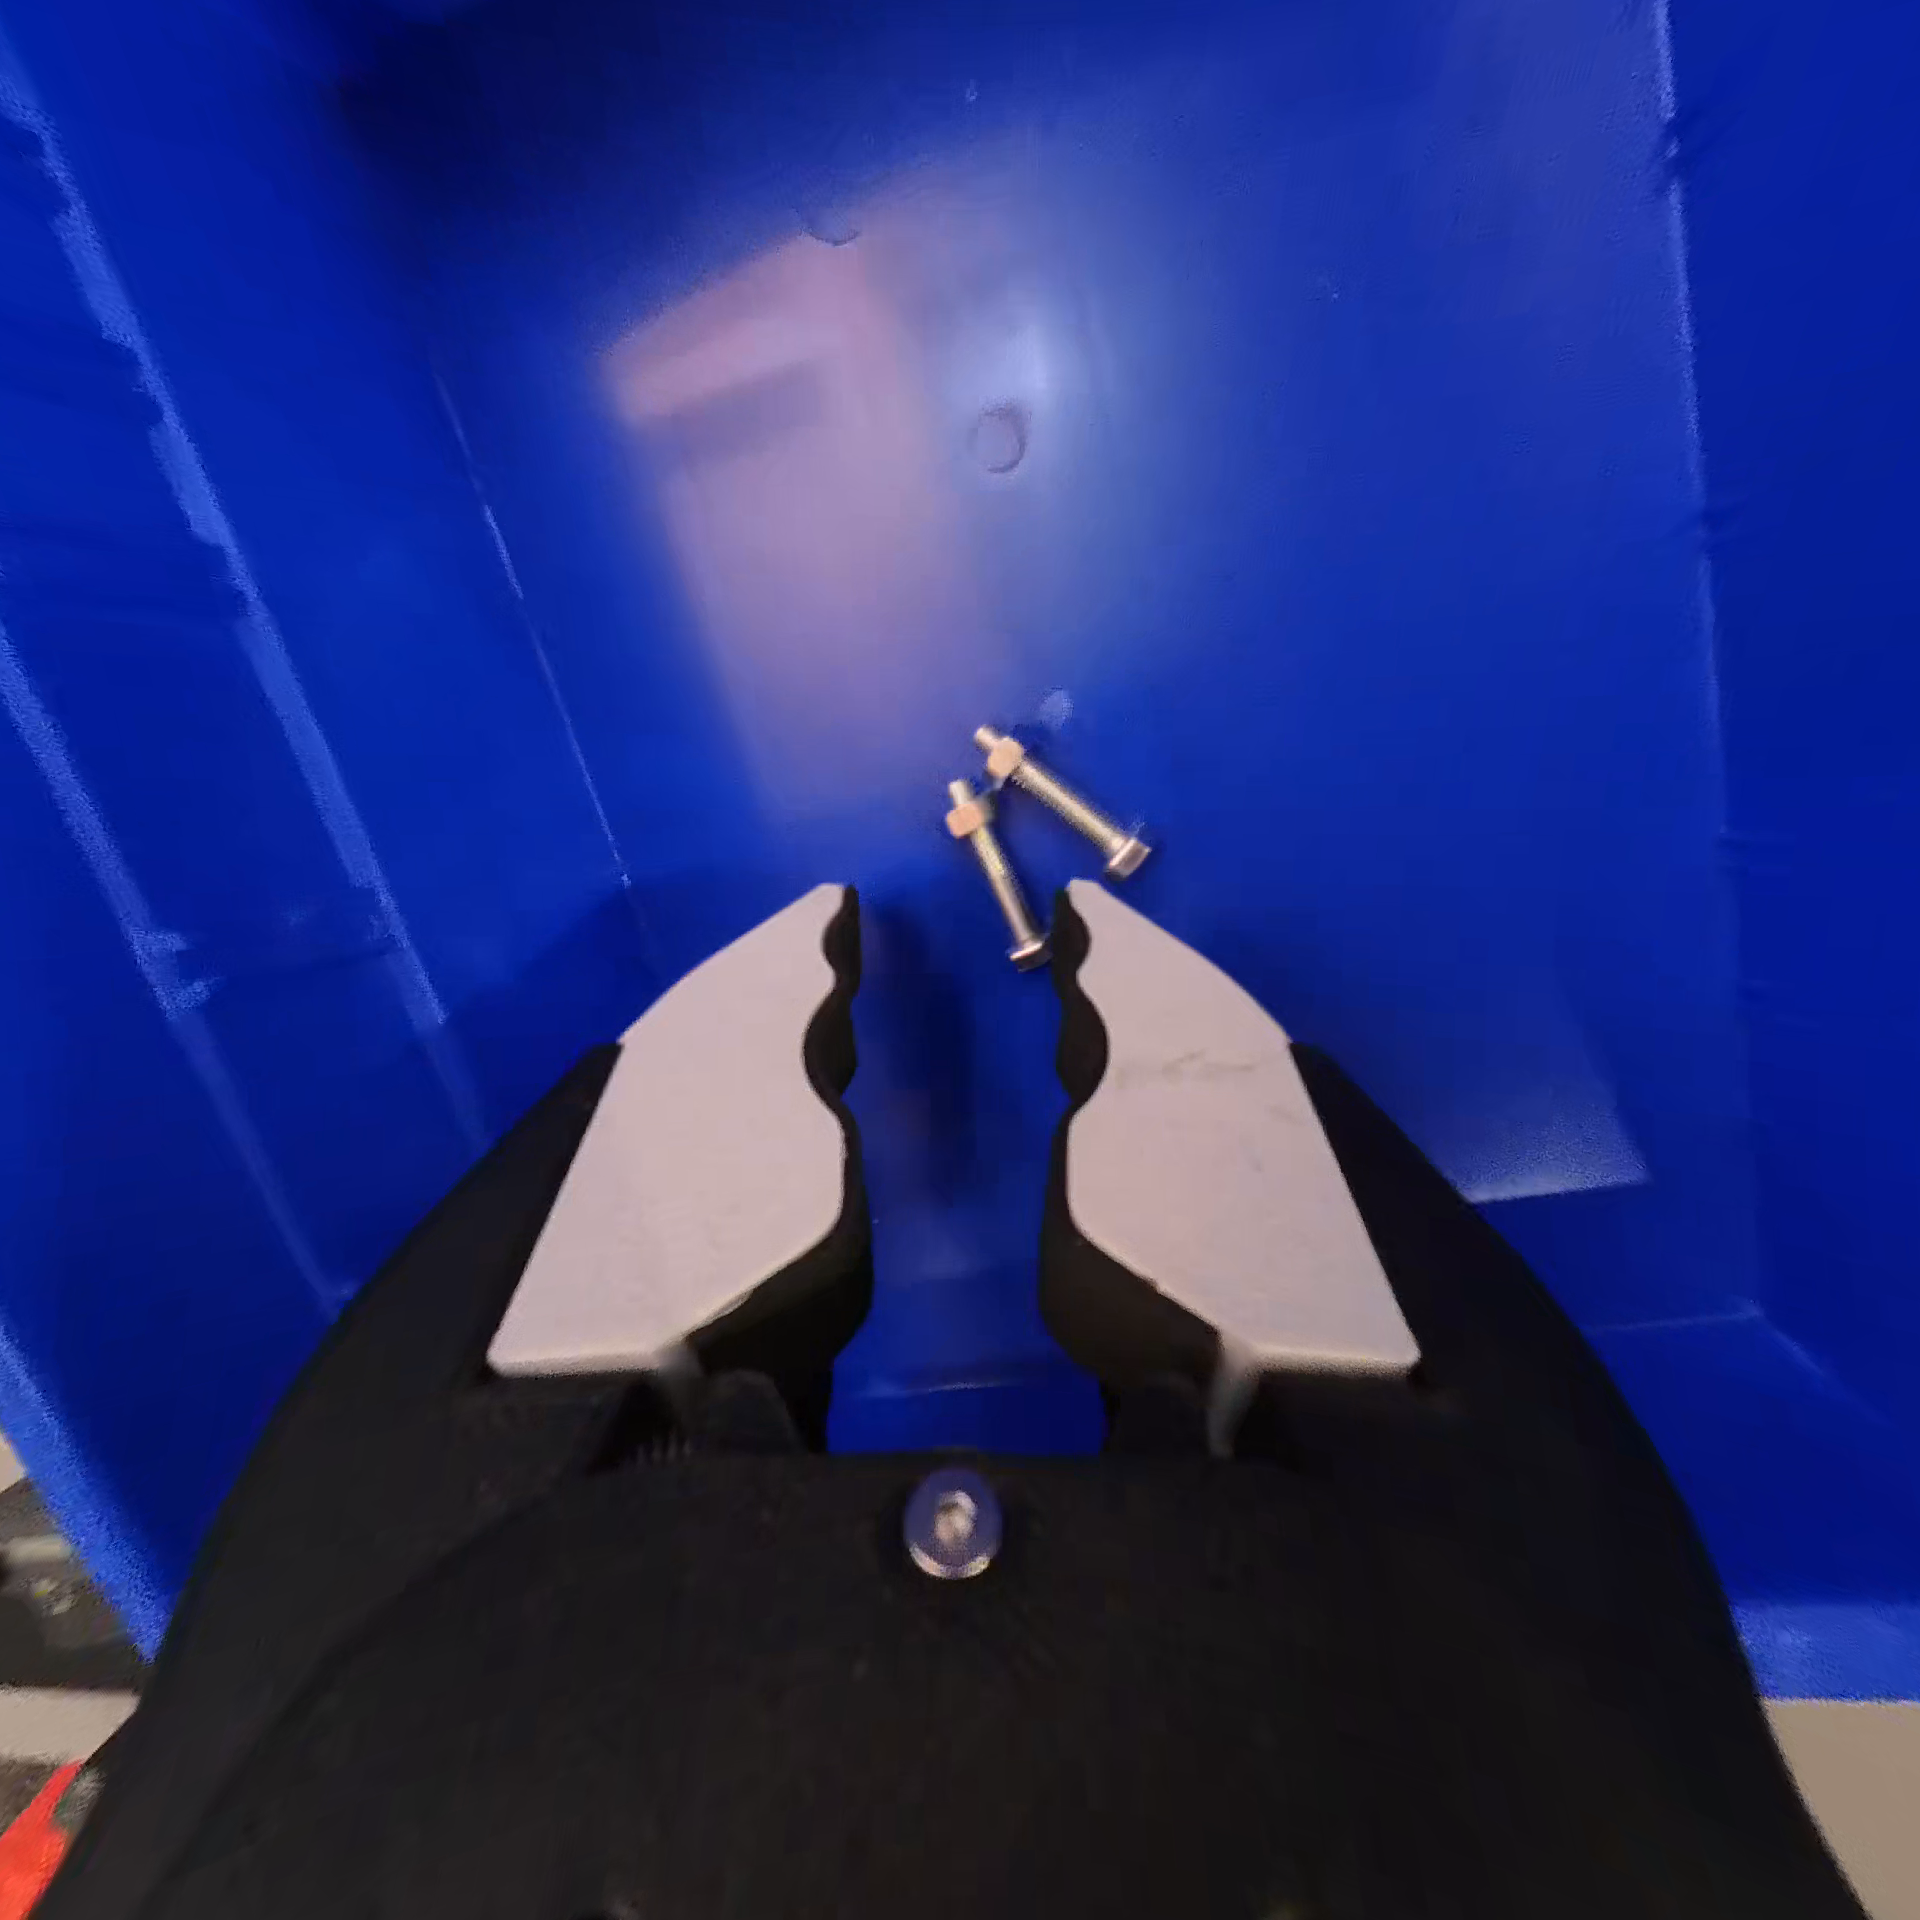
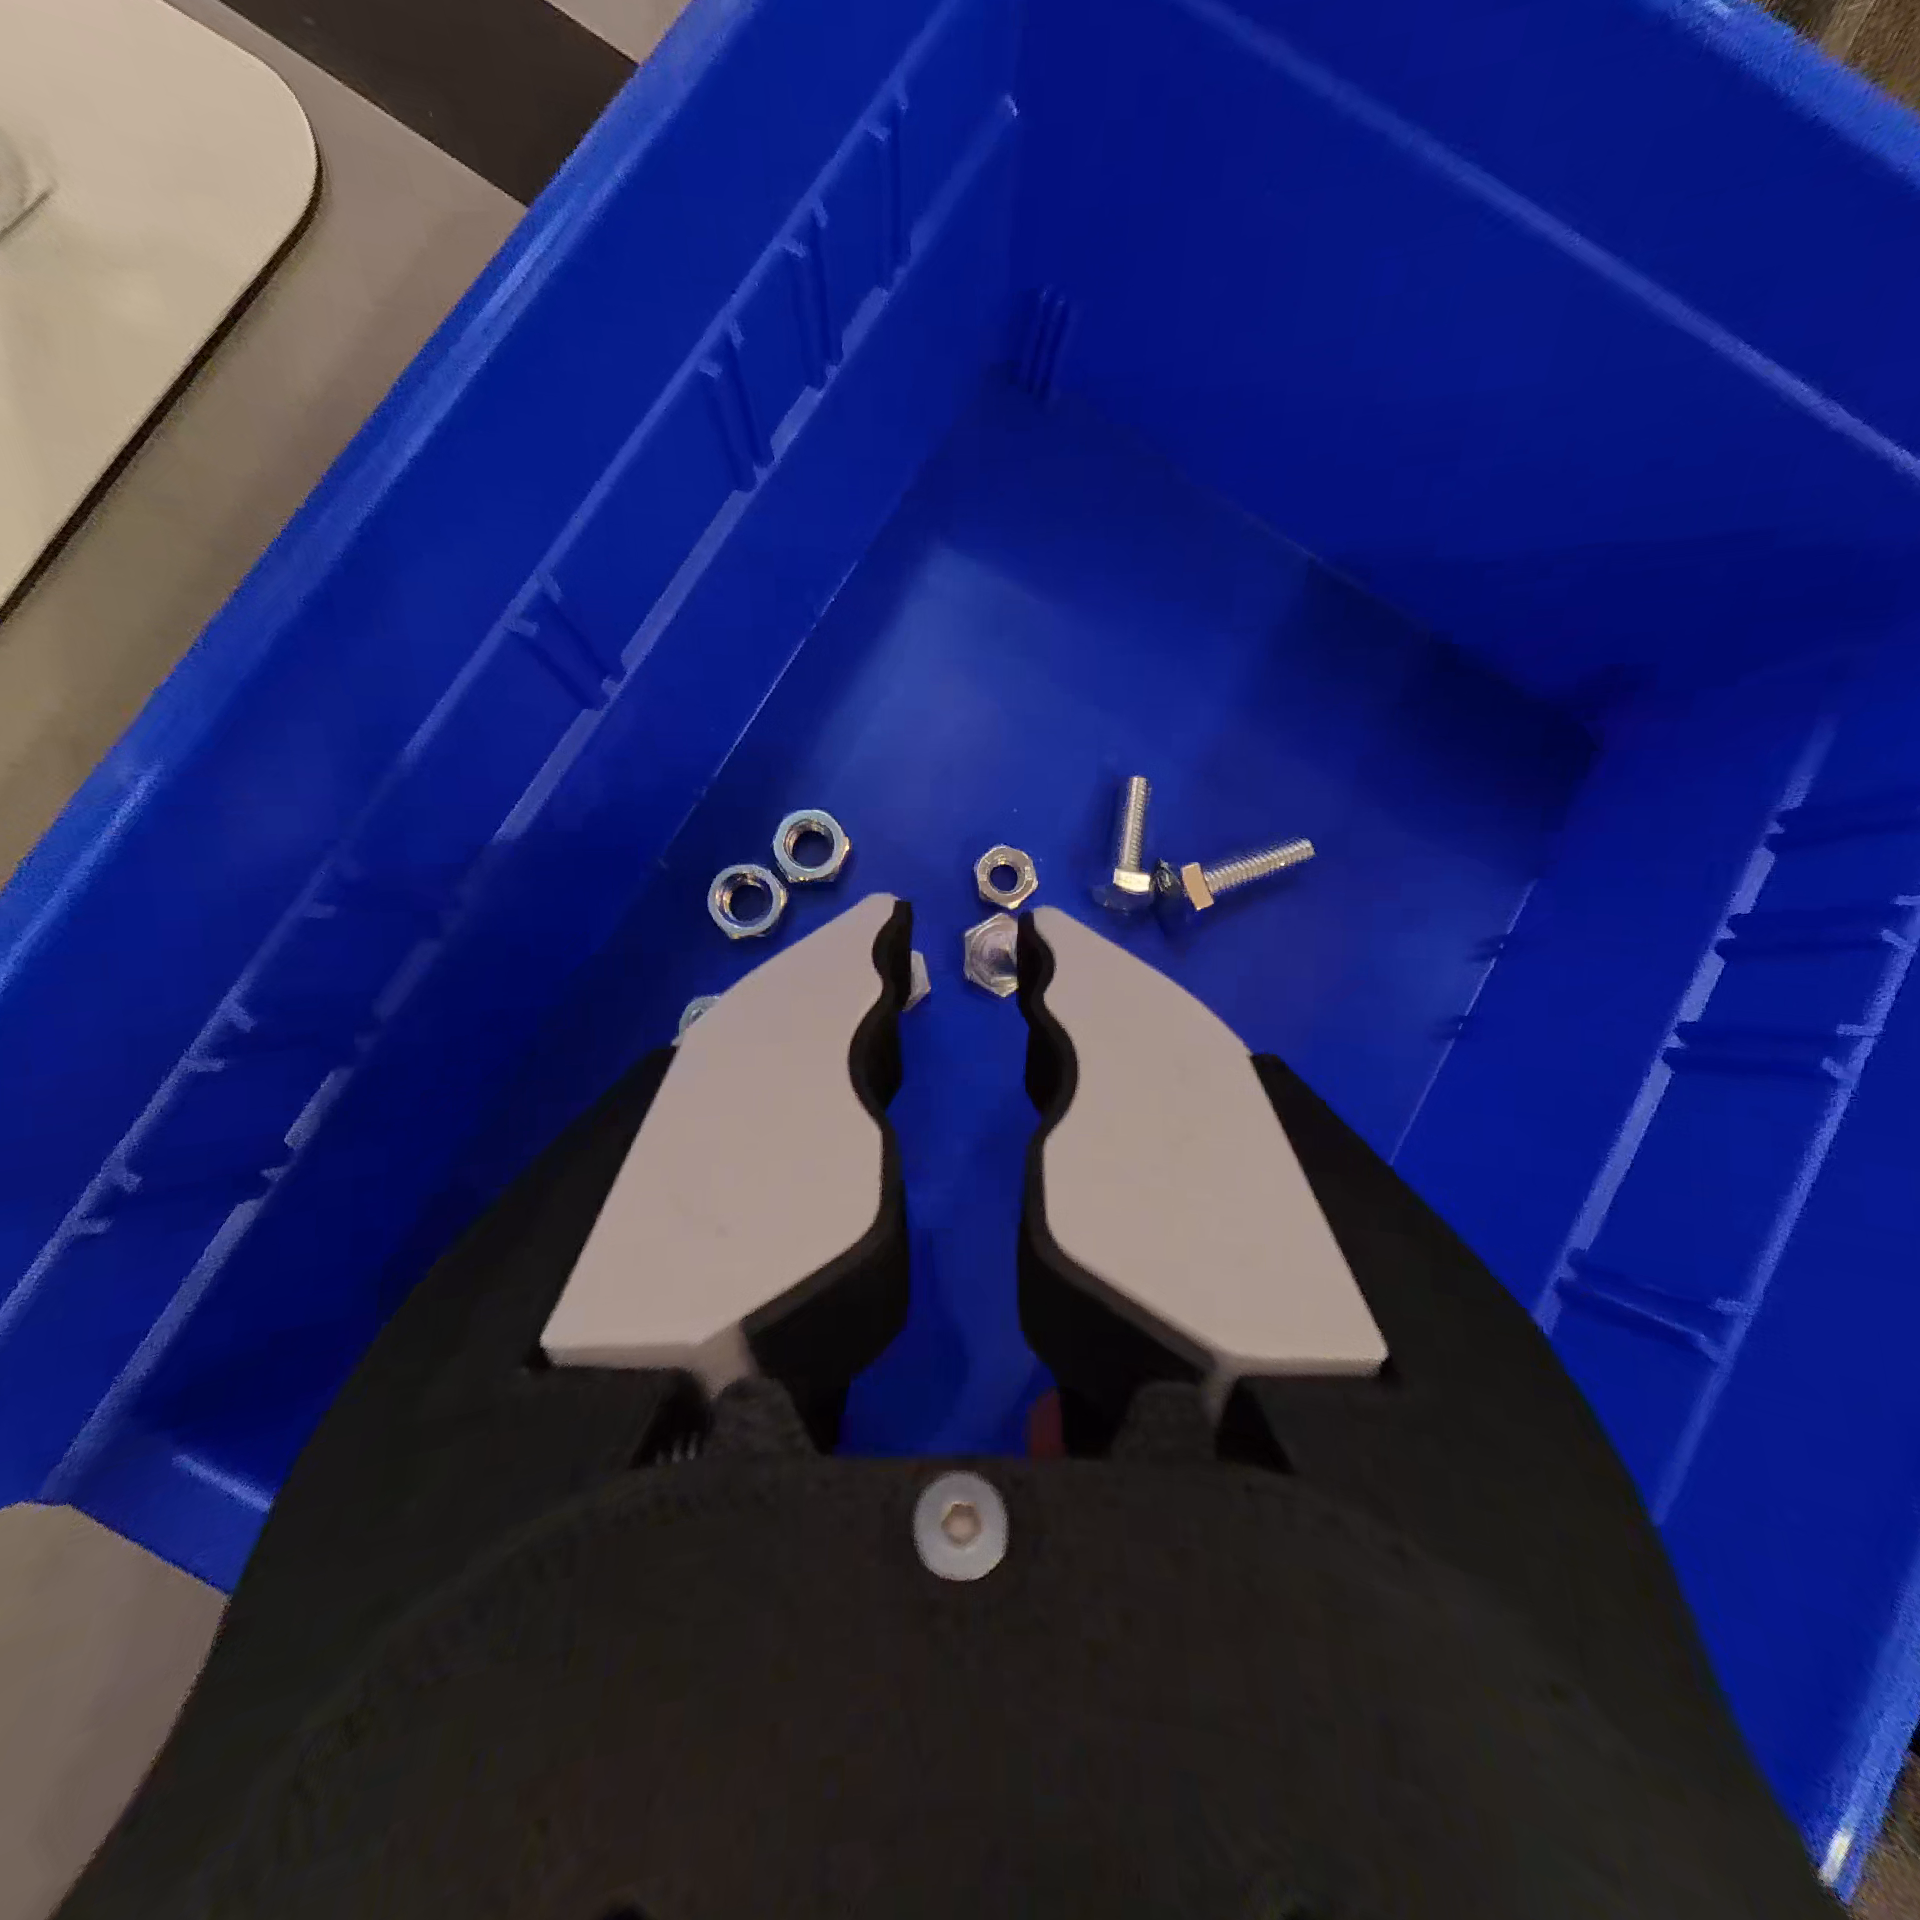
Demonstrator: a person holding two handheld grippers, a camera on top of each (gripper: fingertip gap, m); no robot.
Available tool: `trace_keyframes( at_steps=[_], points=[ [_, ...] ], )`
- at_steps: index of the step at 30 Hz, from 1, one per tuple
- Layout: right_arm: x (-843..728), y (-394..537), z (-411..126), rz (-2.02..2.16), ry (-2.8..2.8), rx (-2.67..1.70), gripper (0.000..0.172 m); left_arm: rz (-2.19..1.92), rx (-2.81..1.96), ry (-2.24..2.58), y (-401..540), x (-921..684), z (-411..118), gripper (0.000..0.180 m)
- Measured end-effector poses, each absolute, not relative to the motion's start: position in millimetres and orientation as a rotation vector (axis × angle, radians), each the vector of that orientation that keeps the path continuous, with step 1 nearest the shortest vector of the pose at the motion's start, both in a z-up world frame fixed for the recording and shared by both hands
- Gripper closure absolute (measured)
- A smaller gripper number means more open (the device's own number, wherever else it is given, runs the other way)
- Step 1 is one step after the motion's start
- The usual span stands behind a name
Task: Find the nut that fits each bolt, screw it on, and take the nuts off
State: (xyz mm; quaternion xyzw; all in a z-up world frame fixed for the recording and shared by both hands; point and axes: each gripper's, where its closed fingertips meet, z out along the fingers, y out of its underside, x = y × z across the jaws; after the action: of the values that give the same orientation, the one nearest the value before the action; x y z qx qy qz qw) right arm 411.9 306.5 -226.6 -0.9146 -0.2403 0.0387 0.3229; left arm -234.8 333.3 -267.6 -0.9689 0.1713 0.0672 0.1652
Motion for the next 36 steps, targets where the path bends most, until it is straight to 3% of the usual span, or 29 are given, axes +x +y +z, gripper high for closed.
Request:
trace_keyframes(
  at_steps=[5,13,22,29,36],
  points=[
    [407.7,307.5,-213.2,0.089,-0.626,-2.353,0.151,0.076,-2.779,0.506,334.6,-223.2,-270.4,0.171],
    [394.9,297.5,-154.6,-0.007,-0.656,-2.188,0.153,0.129,-2.688,0.585,333.2,-221.7,-263.6,0.175],
    [266.4,222.8,-29.9,0.181,-0.885,-1.677,0.159,-0.168,-2.183,0.602,285.4,-175.2,-161.5,0.175],
    [86.7,148.6,-38.3,0.920,-1.114,-1.398,0.159,-0.401,-1.819,0.698,209.0,-108.7,-119.5,0.176],
    [-9.4,131.7,-71.0,1.300,-1.126,-1.257,0.149,-0.805,-1.479,0.769,144.6,-42.4,-100.5,0.176]
  ],
)
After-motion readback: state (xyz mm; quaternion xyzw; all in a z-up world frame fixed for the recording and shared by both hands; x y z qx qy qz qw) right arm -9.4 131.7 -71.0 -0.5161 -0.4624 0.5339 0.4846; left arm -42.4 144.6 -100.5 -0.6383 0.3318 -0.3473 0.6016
